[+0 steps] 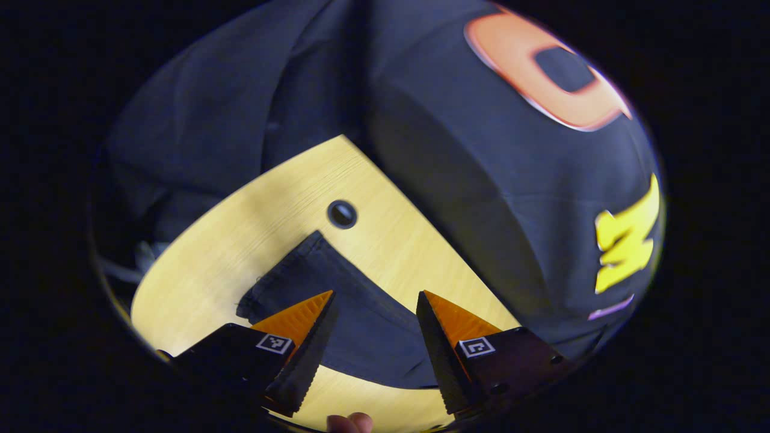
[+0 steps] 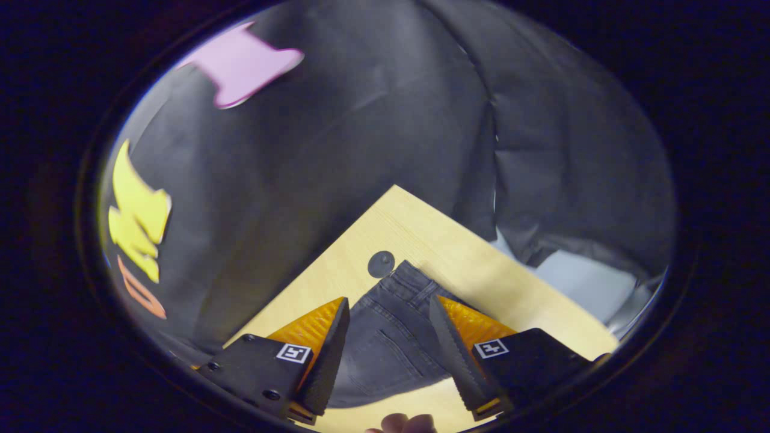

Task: Grasp the waist and the cuffs of the jeans and fold them to make the two legs overlap; first hold the waist and fold one-third of the jeans toward the cuffs, then hold the cuffs and fold the remaining one-third in the same direction to finish folding.

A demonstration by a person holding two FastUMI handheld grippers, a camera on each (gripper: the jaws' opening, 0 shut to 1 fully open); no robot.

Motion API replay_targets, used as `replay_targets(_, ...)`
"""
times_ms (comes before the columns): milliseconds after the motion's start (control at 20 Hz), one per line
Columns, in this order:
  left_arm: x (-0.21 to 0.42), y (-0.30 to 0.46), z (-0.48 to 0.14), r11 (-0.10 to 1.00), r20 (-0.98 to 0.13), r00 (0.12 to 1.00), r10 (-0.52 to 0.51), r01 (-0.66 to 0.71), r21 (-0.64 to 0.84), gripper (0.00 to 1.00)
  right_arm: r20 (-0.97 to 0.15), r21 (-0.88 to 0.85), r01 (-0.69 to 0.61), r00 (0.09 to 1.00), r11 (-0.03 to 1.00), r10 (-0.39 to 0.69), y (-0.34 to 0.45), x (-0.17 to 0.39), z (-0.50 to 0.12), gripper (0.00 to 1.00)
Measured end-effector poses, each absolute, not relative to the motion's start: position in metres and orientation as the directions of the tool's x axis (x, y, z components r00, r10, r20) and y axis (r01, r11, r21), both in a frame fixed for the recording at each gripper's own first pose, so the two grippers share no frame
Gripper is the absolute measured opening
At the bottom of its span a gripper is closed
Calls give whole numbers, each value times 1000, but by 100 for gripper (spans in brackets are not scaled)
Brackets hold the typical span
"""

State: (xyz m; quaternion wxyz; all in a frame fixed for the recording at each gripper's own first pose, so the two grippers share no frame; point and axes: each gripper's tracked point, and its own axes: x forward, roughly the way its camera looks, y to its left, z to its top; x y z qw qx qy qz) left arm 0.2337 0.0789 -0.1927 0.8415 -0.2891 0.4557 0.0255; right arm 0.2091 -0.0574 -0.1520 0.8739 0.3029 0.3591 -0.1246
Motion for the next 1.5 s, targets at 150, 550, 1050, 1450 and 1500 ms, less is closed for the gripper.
replay_targets(150,213,47,-127,935,-614,772,-165,-75,-346,87,-626,234,285,775,930,-80,-46,156,-100,89)
replay_targets(550,104,-48,-83,980,-370,916,-155,95,-173,98,-512,101,213,849,972,-133,2,28,-65,98)
replay_targets(1050,89,-128,-79,976,-375,904,-205,161,-145,98,-583,329,396,799,857,-145,-39,55,-175,94)
replay_targets(1450,79,-148,-117,988,-489,861,-139,88,-126,99,-629,532,514,772,672,-92,-86,145,-275,99)
replay_targets(1500,78,-148,-119,989,-495,859,-132,84,-119,99,-631,551,517,772,655,-79,-84,152,-280,99)
